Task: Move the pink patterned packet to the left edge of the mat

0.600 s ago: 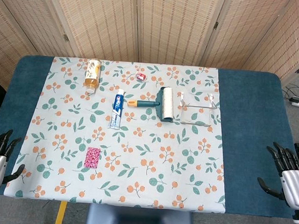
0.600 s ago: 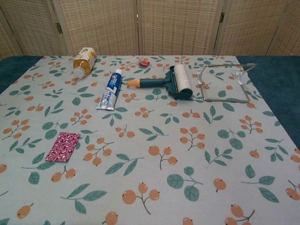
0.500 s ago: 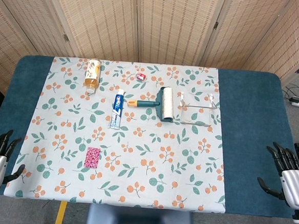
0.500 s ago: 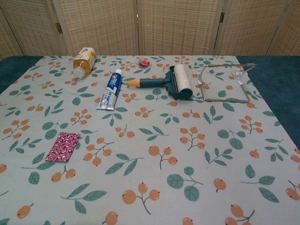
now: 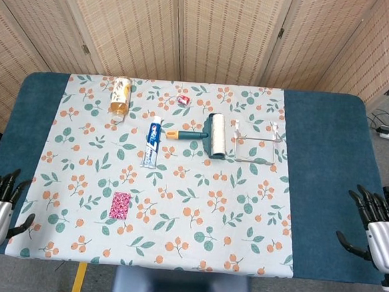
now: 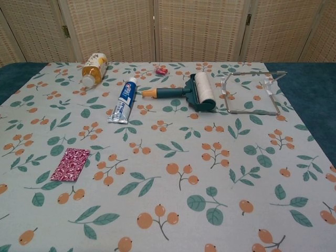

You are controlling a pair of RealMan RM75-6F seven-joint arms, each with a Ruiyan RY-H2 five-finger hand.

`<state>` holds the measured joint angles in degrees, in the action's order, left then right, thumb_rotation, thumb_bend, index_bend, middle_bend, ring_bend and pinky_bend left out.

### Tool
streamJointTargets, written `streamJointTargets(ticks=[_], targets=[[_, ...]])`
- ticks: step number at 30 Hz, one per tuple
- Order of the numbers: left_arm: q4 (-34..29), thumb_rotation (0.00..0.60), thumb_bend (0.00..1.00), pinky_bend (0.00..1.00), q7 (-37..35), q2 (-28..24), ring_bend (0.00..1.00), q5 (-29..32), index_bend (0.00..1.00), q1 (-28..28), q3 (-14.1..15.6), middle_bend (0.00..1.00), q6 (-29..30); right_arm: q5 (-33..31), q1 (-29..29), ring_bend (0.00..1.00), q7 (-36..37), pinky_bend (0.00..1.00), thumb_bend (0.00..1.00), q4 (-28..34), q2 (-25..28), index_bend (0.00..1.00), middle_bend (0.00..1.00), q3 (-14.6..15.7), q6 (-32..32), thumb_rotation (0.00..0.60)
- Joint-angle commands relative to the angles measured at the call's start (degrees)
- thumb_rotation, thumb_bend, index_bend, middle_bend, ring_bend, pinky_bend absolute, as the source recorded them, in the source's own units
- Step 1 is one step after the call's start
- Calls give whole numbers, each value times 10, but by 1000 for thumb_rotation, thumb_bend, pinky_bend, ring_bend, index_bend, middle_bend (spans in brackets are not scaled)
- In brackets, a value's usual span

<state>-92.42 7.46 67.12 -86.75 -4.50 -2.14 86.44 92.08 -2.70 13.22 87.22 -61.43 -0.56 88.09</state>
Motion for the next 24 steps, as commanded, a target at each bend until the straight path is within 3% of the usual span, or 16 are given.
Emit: streamJointTargets(ticks=[1, 8, 12, 24], targets=[[2, 600, 342, 0, -4, 1, 0, -2, 171, -3, 1, 0, -6, 0, 0, 0, -1, 0, 335, 0, 0, 0, 4, 0, -1, 535], [4, 600, 343, 0, -9, 1, 0, -22, 174, -20, 1, 0, -16, -1, -1, 0, -5, 0, 337, 3, 0, 0, 4, -1, -2, 535], [9, 600, 393, 0, -18, -5, 0, -43, 187, -49, 5, 0, -54, -2, -2, 0, -6, 0, 336, 4, 1, 0, 4, -1, -4, 536], [18, 600, 752, 0, -39, 6, 0, -79, 263, -162, 10, 0, -204, -5, -1, 0, -7, 0, 336, 5, 1, 0, 4, -1, -5, 536]])
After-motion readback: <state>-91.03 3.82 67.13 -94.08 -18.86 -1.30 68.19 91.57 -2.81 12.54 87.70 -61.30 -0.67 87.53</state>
